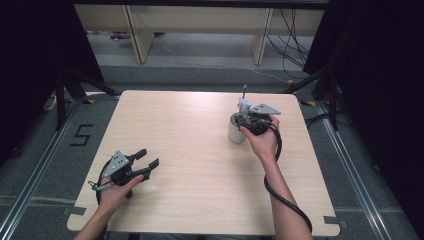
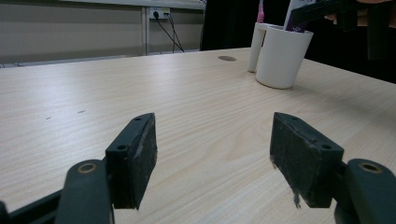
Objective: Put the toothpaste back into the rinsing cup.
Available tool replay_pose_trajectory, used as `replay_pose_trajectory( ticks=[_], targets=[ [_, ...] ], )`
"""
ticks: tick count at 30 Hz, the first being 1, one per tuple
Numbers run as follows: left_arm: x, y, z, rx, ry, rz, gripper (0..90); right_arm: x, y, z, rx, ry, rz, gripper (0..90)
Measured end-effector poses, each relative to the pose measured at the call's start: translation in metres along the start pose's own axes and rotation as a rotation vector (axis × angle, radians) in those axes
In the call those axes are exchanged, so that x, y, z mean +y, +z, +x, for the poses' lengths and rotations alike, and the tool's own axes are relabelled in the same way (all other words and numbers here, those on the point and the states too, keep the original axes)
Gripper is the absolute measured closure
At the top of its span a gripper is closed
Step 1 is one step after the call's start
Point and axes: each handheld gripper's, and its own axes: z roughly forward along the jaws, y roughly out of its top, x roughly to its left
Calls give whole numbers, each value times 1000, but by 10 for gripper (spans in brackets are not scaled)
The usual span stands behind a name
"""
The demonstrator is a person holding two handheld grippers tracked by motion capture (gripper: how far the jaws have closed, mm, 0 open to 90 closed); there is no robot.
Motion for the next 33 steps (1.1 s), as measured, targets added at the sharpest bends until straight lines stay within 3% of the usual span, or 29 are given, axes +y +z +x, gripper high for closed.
replay_pose_trajectory(
  ticks=[2, 5, 6, 7, 11, 12, 14, 16, 18, 23, 24, 25, 33],
  targets=[
    [0, 0, 0, 1, 0, 0, 316, 1, -3, -1, -4, -21, 6, 430],
    [0, 0, 0, 3, 1, 0, 316, 1, -8, -1, -7, -3, 7, 409],
    [0, 0, 0, 3, 1, 0, 316, 1, -11, -4, -5, -48, -8, 395],
    [0, 0, 0, 2, 0, -1, 316, 1, -14, -2, 0, -22, 21, 391],
    [0, 0, 0, 3, 1, 0, 315, 0, -23, -4, 6, -29, -1, 385],
    [0, 0, 0, 3, 0, -1, 315, -1, -27, -2, -10, -11, 12, 383],
    [0, 0, 0, 2, -3, -1, 315, -2, -31, -5, -10, -54, 7, 380],
    [0, 0, 1, 2, -3, -1, 315, -5, -36, -3, -4, -30, 4, 377],
    [0, 0, 1, 2, -4, -2, 315, -8, -41, -4, -11, -63, 1, 377],
    [0, 0, 1, 4, -6, -3, 314, -17, -52, -3, 2, -67, 3, 376],
    [0, -1, 1, 5, -5, -3, 314, -19, -54, -1, 4, -24, 4, 376],
    [0, -1, 1, 5, -5, -3, 314, -20, -56, -4, -3, -63, -4, 376],
    [0, -1, 2, 8, -15, -9, 312, -38, -73, -3, -5, -55, -3, 375]
  ],
)
